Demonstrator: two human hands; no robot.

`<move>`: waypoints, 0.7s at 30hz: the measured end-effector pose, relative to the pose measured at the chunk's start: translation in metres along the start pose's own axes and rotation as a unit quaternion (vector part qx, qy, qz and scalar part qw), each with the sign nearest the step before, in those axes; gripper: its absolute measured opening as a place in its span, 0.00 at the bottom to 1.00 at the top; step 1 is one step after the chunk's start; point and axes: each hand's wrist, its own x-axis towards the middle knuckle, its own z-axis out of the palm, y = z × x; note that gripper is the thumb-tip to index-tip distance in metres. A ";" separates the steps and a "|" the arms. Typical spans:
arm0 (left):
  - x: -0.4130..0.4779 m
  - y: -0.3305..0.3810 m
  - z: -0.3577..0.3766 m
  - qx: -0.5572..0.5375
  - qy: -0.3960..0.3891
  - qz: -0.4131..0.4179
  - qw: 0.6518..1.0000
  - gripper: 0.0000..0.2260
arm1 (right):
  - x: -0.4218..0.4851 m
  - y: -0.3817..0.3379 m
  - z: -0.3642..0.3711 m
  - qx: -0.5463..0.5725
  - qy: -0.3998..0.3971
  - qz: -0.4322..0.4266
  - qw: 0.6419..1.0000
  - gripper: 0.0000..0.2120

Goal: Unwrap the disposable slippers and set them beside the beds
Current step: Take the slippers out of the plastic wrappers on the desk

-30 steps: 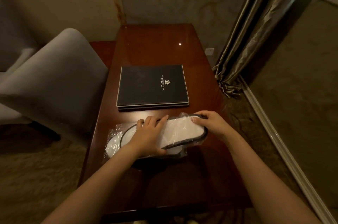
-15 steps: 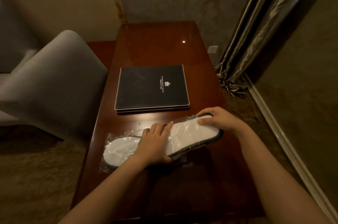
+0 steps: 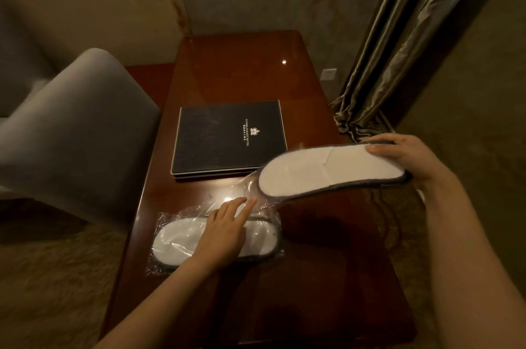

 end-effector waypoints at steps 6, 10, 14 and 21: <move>-0.005 0.005 0.000 0.021 0.047 0.046 0.998 0.31 | 0.016 0.000 0.014 0.155 0.103 0.025 0.982 0.09; -0.001 0.004 0.002 0.015 0.016 0.031 0.999 0.30 | 0.043 0.005 0.075 0.190 0.133 0.014 0.973 0.15; 0.006 0.004 0.002 0.030 0.019 0.030 0.999 0.27 | 0.066 0.015 0.141 0.165 0.119 0.025 0.979 0.15; 0.030 -0.008 -0.004 0.017 0.038 0.035 0.999 0.21 | 0.101 0.038 0.192 0.056 0.092 0.066 0.992 0.17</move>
